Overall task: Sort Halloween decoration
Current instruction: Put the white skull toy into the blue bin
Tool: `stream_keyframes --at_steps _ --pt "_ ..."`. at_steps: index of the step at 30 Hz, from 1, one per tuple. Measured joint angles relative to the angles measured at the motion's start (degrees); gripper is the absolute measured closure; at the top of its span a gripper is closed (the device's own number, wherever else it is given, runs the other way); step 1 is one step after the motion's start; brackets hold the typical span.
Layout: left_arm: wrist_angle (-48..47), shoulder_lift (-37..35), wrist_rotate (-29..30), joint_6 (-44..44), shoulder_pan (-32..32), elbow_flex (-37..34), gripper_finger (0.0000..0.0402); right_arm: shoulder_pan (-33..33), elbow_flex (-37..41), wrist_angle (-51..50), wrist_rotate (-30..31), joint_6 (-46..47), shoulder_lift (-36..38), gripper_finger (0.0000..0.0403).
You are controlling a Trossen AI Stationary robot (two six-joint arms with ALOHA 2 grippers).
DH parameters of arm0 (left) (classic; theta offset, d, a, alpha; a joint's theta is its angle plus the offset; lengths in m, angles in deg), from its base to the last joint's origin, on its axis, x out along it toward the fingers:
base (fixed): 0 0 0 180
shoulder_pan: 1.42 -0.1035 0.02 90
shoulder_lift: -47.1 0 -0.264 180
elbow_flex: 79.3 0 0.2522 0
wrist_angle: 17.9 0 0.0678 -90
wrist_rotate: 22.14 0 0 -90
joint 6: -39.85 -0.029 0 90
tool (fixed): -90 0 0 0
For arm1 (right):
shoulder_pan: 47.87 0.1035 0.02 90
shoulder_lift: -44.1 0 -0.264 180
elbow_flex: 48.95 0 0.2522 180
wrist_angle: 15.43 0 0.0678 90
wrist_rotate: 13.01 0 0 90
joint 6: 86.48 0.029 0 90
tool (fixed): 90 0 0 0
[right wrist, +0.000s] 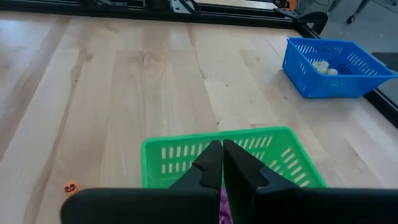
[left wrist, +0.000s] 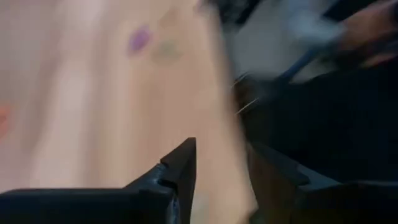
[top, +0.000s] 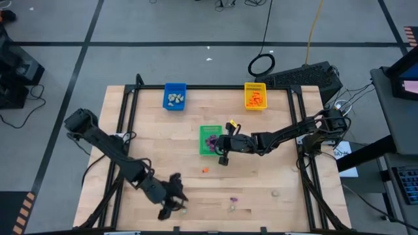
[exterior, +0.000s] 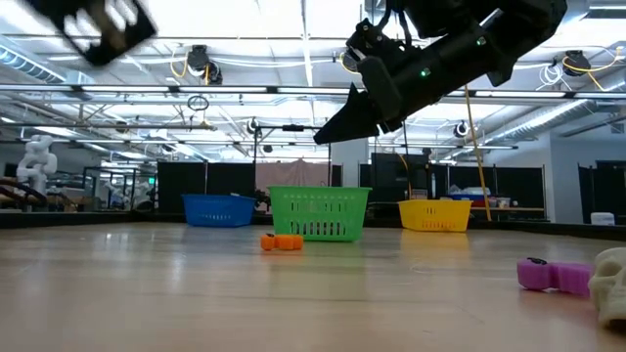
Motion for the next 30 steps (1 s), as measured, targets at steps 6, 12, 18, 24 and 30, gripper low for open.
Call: stream_keyframes --at_steps 6,12,18,24,30 --pt "16.35 2.56 -0.55 0.07 1.81 0.09 0.0254 0.03 -0.02 -0.85 -0.05 -0.88 0.00 0.0403" --pt "6.55 4.18 6.19 8.80 4.22 0.07 0.0253 0.11 -0.02 -2.65 -0.21 -0.88 0.00 0.0403" --pt "-4.88 9.53 9.23 10.24 5.08 7.13 0.0253 0.27 -0.02 -3.47 -0.26 -0.88 0.00 0.0403" --pt "-19.83 17.08 8.00 10.20 5.69 17.25 0.0253 0.50 -0.07 -4.54 -0.27 -1.13 0.00 0.0403" --pt "-23.41 21.74 4.80 10.59 5.73 21.35 0.0253 0.48 -0.07 -4.67 -0.28 -1.13 0.00 0.0403"
